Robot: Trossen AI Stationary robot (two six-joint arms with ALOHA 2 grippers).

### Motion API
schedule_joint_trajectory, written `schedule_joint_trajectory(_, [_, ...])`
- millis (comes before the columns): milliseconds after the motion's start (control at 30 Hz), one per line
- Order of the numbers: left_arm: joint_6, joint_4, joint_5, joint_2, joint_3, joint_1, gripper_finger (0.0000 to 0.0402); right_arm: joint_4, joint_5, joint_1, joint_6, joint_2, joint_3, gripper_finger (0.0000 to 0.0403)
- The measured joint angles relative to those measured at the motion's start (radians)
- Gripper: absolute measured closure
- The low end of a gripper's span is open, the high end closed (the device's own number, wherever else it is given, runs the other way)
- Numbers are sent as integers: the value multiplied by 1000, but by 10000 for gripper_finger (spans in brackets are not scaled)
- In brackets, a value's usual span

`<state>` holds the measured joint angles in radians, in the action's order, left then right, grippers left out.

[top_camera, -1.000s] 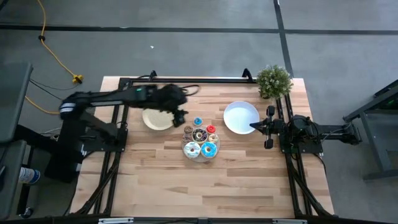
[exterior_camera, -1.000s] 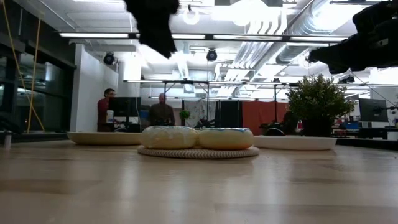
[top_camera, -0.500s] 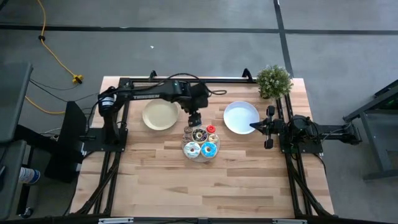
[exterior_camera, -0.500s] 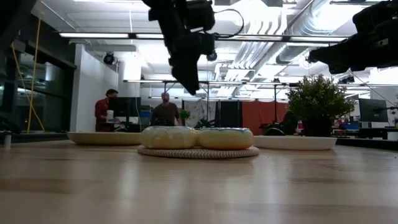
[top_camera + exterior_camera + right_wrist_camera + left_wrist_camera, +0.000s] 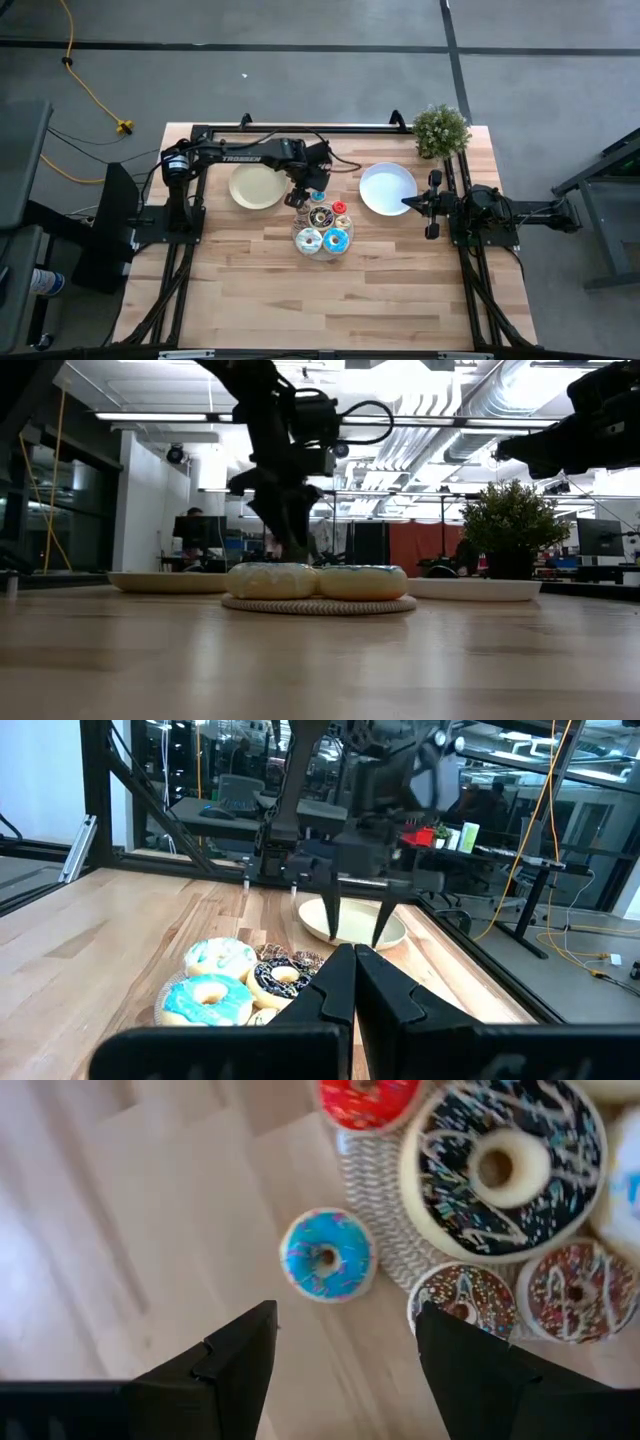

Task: Pick & Place donuts
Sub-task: Put the small blue donut on the brown plate

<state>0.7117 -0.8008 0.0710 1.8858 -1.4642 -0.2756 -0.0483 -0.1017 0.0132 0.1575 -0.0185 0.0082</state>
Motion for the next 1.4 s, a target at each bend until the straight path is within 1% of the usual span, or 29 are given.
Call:
schedule_joint_trajectory(100, [79,48,2,0,25,0,172,0,0,0,0,0,0,402])
schedule_joint_trajectory(200, [142,62,3,0,41,0,172,0,0,0,0,0,0,402])
schedule_joint_trajectory(367, [156,128,22,0,73,-9,172,0,0,0,0,0,0,402])
schedule_joint_trajectory(500, [115,161,32,12,82,-24,172,0,0,0,0,0,0,402])
schedule_joint_trajectory(700, [14,171,28,29,77,-40,172,0,0,0,0,0,0,402])
schedule_joint_trajectory(833, [-75,165,-7,61,56,-39,172,0,0,0,0,0,0,402])
schedule_joint_trajectory(900, [-139,150,-7,73,39,-39,172,0,-1,0,0,0,0,402])
schedule_joint_trajectory(1067, [-391,140,12,98,-9,-39,172,0,0,0,0,-1,0,402])
schedule_joint_trajectory(1133, [-529,144,-1,98,-30,-39,172,0,0,0,0,-1,0,402])
schedule_joint_trajectory(1200, [-711,123,-32,98,-51,-38,172,0,0,0,0,-2,0,402])
schedule_joint_trajectory(1233, [-790,103,-32,98,-62,-39,172,0,0,0,0,-2,0,402])
schedule_joint_trajectory(1400, [-1103,56,-28,98,-90,-38,172,0,0,0,0,-2,0,402])
